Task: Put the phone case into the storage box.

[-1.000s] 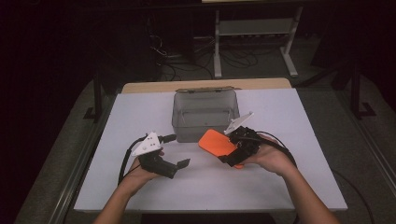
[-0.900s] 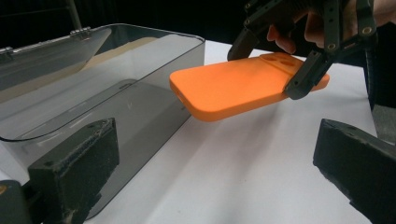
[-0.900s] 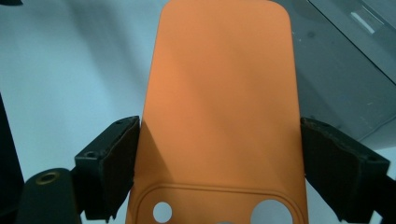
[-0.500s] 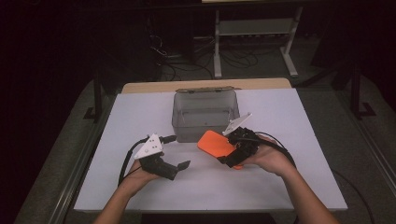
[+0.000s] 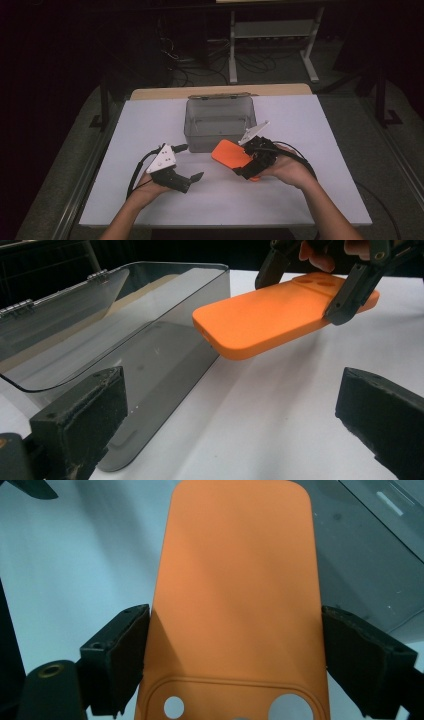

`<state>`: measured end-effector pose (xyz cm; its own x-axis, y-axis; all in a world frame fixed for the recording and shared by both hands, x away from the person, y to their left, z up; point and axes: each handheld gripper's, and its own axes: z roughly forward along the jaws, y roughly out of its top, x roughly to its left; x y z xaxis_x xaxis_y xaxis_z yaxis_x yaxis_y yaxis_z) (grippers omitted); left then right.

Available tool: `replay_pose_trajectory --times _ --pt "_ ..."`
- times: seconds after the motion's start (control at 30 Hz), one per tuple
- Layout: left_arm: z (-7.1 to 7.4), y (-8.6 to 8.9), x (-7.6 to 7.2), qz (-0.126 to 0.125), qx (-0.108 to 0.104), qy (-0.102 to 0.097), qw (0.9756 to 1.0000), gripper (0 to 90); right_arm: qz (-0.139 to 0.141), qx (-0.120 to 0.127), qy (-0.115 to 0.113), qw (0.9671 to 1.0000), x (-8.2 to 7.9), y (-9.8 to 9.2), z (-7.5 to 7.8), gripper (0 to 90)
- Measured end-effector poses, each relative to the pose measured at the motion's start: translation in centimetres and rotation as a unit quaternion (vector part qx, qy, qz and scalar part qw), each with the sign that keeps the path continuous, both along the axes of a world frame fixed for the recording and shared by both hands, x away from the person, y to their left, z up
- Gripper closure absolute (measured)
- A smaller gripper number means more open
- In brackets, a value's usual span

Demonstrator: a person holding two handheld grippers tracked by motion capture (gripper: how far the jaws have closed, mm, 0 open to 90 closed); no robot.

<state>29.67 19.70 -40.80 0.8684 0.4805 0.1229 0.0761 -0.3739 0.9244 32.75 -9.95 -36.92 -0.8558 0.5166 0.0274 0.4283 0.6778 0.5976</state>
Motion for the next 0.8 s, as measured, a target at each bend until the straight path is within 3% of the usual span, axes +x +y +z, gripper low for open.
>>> replay_pose_trajectory --times 0.4,0.8 --pt "-0.18 -0.34 -0.32 0.000 0.024 -0.033 0.9992 0.0 -0.001 0.002 0.001 1.0000 0.01 -0.08 0.07 14.6" --pt "-0.18 -0.54 -0.51 0.006 0.048 -0.066 0.9967 0.0 -0.001 0.001 0.002 1.0000 0.03 -0.08 0.07 14.7"
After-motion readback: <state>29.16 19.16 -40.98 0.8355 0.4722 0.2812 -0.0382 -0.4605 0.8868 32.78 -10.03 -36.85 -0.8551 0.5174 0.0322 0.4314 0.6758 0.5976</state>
